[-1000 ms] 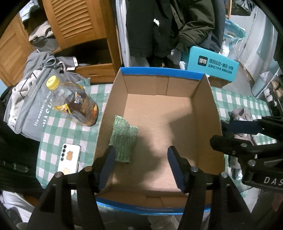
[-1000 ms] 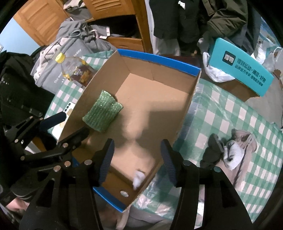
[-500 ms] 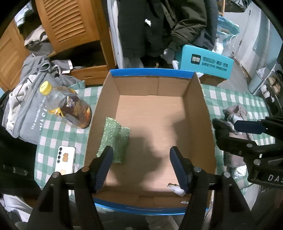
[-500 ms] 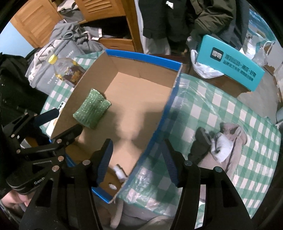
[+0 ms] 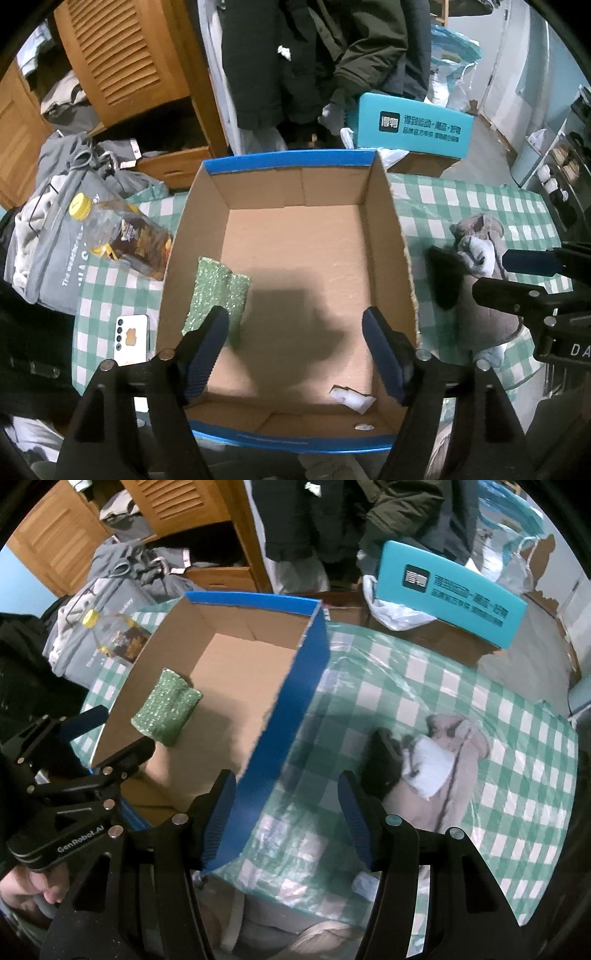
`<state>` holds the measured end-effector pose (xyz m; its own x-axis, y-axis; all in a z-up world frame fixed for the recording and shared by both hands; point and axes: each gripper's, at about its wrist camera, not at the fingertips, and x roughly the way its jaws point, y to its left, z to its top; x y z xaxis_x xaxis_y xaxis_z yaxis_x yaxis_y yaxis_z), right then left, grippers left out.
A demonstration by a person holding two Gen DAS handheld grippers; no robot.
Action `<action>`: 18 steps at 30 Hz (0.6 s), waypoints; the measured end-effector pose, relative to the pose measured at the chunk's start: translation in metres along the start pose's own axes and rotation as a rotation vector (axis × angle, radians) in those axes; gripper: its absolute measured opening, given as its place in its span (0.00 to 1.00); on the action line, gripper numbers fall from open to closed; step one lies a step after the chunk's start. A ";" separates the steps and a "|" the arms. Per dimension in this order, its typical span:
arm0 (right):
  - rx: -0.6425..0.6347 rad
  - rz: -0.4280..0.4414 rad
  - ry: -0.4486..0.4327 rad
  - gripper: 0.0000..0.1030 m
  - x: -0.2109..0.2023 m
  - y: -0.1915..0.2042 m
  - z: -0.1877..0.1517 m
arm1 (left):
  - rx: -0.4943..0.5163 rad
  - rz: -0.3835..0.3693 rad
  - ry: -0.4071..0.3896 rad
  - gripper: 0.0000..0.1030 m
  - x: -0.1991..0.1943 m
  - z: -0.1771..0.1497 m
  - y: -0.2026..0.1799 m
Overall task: Organize soft objects
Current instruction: 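Move the left gripper back over the grey fleece pile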
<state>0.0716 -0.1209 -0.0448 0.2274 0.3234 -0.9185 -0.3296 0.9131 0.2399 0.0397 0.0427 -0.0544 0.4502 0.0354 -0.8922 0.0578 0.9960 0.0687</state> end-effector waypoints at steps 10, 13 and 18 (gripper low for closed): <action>0.046 -0.019 -0.011 0.57 -0.009 -0.032 -0.015 | 0.037 -0.001 -0.007 0.78 -0.005 0.005 -0.023; 0.066 -0.022 -0.015 0.58 -0.012 -0.045 -0.019 | 0.054 -0.005 -0.008 0.78 -0.005 0.006 -0.033; 0.100 -0.037 -0.025 0.61 -0.017 -0.067 -0.027 | 0.078 -0.012 -0.009 0.78 -0.006 0.009 -0.050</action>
<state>0.0648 -0.1940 -0.0534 0.2609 0.2944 -0.9194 -0.2274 0.9443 0.2379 0.0423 -0.0076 -0.0483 0.4566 0.0221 -0.8894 0.1325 0.9869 0.0925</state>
